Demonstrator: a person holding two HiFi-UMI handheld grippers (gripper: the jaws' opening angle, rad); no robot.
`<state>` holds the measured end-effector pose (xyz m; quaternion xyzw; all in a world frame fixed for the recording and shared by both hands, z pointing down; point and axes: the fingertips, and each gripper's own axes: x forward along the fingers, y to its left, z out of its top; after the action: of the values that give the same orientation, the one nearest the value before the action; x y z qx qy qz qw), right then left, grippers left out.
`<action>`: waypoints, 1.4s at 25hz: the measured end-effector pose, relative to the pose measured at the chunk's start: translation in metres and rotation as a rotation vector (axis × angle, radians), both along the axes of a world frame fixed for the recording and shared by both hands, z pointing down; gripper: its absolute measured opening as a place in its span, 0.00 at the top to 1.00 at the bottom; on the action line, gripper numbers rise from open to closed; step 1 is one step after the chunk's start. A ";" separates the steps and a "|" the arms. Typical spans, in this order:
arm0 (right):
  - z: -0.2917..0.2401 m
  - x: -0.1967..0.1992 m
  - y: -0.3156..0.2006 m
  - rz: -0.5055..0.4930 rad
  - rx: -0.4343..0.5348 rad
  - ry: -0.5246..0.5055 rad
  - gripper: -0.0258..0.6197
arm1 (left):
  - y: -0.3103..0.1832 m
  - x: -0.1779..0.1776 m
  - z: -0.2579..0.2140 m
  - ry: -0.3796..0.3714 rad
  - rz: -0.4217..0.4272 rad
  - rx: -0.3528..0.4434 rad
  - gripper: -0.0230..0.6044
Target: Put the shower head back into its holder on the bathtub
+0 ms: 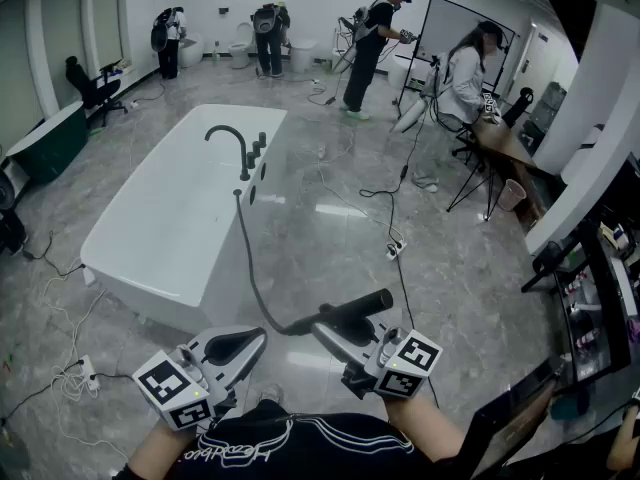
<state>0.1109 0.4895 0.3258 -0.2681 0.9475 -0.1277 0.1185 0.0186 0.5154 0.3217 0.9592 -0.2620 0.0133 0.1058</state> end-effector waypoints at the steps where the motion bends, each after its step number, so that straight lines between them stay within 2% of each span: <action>1: -0.001 -0.001 0.000 0.002 0.000 -0.008 0.75 | 0.000 -0.001 0.001 -0.001 0.002 0.000 0.96; 20: 0.001 0.021 -0.014 0.046 -0.017 -0.007 0.75 | -0.015 0.017 0.009 -0.007 0.030 -0.013 0.96; 28: 0.010 0.026 -0.073 0.093 -0.043 -0.030 0.75 | -0.070 0.012 0.036 -0.009 0.026 -0.055 0.96; 35: 0.025 0.022 -0.162 0.110 -0.101 -0.047 0.75 | -0.157 0.005 0.060 -0.022 0.054 -0.099 0.96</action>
<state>0.1333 0.3273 0.3511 -0.3223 0.9206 -0.1752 0.1339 0.0236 0.3580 0.3814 0.9593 -0.2360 0.0397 0.1498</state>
